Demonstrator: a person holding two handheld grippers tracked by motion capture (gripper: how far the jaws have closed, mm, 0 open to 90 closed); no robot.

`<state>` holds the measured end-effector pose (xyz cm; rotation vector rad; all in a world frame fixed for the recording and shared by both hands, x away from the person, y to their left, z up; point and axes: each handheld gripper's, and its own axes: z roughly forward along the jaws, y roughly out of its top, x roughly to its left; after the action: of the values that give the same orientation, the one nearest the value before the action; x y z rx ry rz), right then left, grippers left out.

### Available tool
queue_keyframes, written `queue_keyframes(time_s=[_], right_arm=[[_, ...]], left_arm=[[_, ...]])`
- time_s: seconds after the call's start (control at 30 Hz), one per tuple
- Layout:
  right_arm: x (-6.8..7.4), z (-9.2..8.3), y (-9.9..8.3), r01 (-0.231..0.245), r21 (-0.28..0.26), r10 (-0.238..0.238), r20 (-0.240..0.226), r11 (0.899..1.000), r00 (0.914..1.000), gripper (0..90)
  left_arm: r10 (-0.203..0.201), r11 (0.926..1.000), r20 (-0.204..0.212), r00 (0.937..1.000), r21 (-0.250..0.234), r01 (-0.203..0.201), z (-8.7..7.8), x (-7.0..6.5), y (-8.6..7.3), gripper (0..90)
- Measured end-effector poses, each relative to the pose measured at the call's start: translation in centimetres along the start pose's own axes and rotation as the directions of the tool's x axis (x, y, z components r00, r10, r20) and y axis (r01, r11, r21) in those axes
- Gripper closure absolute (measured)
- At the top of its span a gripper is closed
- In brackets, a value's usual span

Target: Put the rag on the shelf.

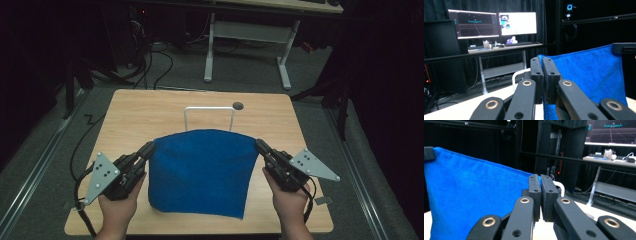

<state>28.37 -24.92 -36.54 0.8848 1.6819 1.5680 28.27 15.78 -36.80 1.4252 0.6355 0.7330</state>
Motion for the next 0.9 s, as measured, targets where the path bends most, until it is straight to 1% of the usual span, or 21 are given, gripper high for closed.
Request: queue_keyframes(time_s=[0.1, 0.2, 0.3, 0.33, 0.4, 0.47, 0.53, 0.63, 0.67, 0.73, 0.8, 0.83, 0.9], right_arm=[[-0.1, 0.1, 0.8, 0.002, -0.006, -0.002, 0.001, 1.000, 1.0000, 88.4], [0.0, 0.3, 1.6, 0.020, -0.013, -0.020, 0.002, 1.000, 0.9998, 88.4], [0.0, 0.5, 2.3, 0.028, -0.020, -0.028, -0.002, 0.999, 0.9996, 88.4], [0.0, 0.6, 2.5, 0.034, -0.025, -0.034, -0.001, 0.999, 0.9994, 88.4], [0.0, 0.9, 2.8, 0.032, -0.031, -0.032, -0.002, 0.999, 0.9995, 88.4], [-0.1, 1.2, 3.0, 0.027, -0.036, -0.027, 0.000, 0.999, 0.9996, 88.4], [-0.2, 1.5, 3.2, 0.032, -0.039, -0.032, 0.001, 0.999, 0.9995, 88.3], [-0.5, 1.9, 3.3, 0.031, -0.034, -0.031, 0.012, 0.999, 0.9994, 88.3], [-0.8, 2.2, 3.3, 0.024, -0.028, -0.024, 0.013, 0.999, 0.9996, 88.3], [-1.1, 2.6, 3.3, 0.021, -0.034, -0.020, 0.023, 0.999, 0.9995, 88.4], [-1.6, 3.0, 3.4, 0.017, -0.035, -0.016, 0.028, 0.999, 0.9995, 88.4], [-1.8, 3.2, 3.5, 0.016, -0.032, -0.015, 0.030, 0.999, 0.9994, 88.4], [-2.2, 3.7, 3.7, 0.008, -0.018, -0.008, 0.031, 1.000, 0.9995, 88.5]], left_arm=[[-0.005, 1.0000, 0.010, 0.9999, -0.005, 0.005, 0.4, 0.1, 0.3, 88.1], [0.002, 0.9999, 0.010, 0.9999, -0.015, -0.002, 0.8, 0.2, 0.6, 88.1], [0.018, 0.9996, -0.001, 0.9998, -0.023, -0.018, 1.2, 0.3, 0.8, 88.2], [0.015, 0.9996, -0.004, 0.9999, -0.025, -0.015, 1.3, 0.4, 0.9, 88.2], [0.006, 0.9996, -0.010, 0.9999, -0.028, -0.006, 1.7, 0.7, 1.1, 88.2], [-0.001, 0.9998, -0.013, 0.9999, -0.022, 0.001, 2.1, 1.1, 1.2, 88.2], [-0.008, 0.9998, -0.022, 0.9997, -0.018, 0.008, 2.5, 1.5, 1.2, 88.2], [-0.041, 0.9991, -0.019, 0.9990, -0.005, 0.041, 3.2, 2.4, 1.3, 88.2], [-0.047, 0.9989, -0.021, 0.9987, -0.002, 0.047, 3.4, 2.6, 1.3, 88.2], [-0.058, 0.9983, -0.027, 0.9980, 0.003, 0.058, 3.9, 3.1, 1.4, 88.2], [-0.060, 0.9980, -0.024, 0.9979, 0.018, 0.061, 4.6, 3.5, 1.5, 88.2], [-0.053, 0.9980, -0.020, 0.9984, 0.034, 0.053, 4.9, 3.7, 1.5, 88.1], [-0.034, 0.9986, -0.025, 0.9991, 0.040, 0.035, 5.7, 3.9, 1.7, 88.1]])
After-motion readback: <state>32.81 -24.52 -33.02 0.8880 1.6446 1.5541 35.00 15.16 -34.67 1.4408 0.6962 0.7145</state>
